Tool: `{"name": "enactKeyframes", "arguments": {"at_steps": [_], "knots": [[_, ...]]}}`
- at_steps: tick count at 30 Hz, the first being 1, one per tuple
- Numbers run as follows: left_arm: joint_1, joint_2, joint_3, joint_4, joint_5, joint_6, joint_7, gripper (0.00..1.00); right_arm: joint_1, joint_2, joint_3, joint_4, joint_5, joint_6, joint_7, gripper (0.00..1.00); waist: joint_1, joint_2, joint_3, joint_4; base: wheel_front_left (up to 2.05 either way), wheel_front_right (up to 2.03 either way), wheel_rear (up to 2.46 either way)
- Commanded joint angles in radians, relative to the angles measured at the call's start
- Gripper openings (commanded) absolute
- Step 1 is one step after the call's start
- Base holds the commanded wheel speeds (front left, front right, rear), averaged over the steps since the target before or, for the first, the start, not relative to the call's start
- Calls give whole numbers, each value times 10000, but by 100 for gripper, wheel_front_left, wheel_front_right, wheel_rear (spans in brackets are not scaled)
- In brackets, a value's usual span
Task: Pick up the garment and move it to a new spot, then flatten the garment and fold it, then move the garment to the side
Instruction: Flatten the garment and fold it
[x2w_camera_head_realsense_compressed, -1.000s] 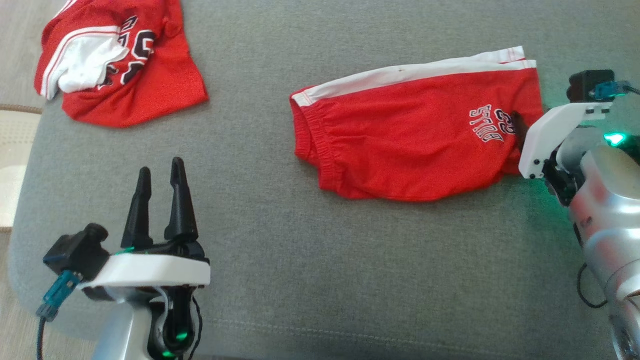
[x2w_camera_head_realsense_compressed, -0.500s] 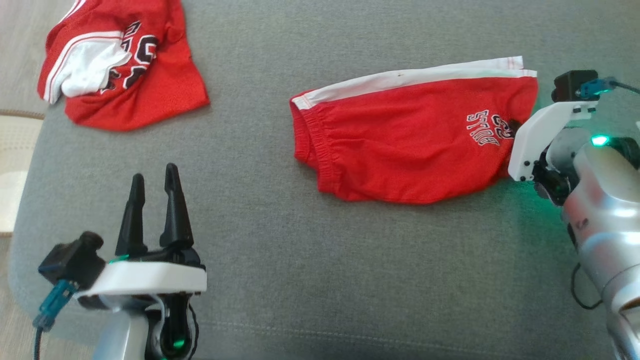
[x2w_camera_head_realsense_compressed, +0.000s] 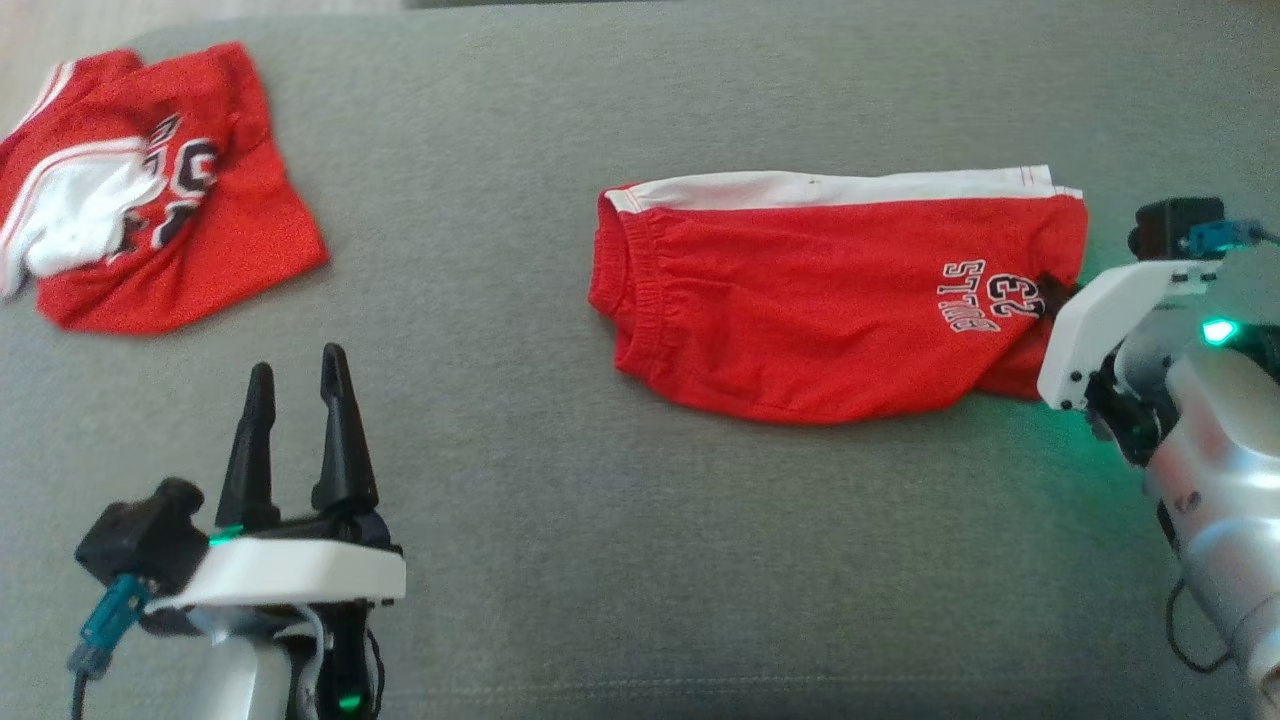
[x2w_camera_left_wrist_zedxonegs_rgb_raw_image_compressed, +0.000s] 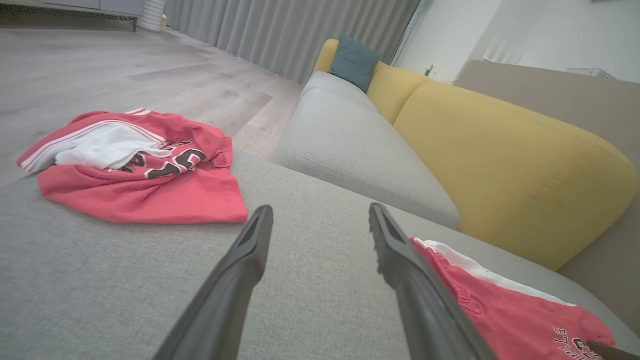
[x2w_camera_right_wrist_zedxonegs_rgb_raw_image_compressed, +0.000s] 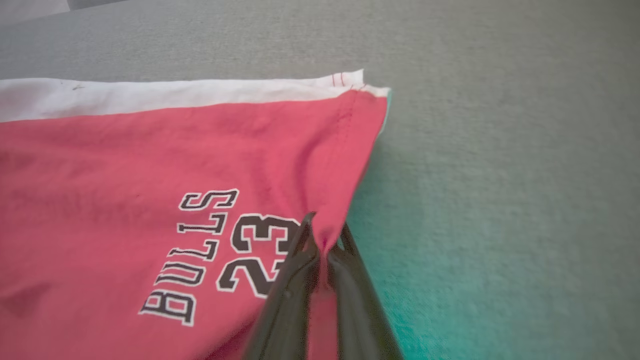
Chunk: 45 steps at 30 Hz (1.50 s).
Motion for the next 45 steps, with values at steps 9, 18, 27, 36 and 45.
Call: {"name": "enactKeyframes", "arguments": {"at_steps": [9,18,27,36,45], "knots": [[129,33,314,-344,558,-147,-122,100,470,-368,294,-704,565,65,-597,0,0,-1,-305,-1033,0,0,0],[173,28,152,-152,557,-166,-122,100,125,40,784,-1177,493,65,-966,0,0,-1,-588,-833,0,0,0],[494,26,153,-35,802,-124,-122,100,-79,1002,2102,-2583,696,65,-780,0,0,-1,-1108,-165,0,0,0],[587,25,-167,41,694,-126,-122,100,-42,1690,2707,-2451,998,65,-531,0,0,-1,-1090,538,0,0,0],[489,25,-368,101,502,-26,-122,100,-323,2095,3043,-1319,994,65,-715,13,0,-1,-937,1029,0,0,0]]}}
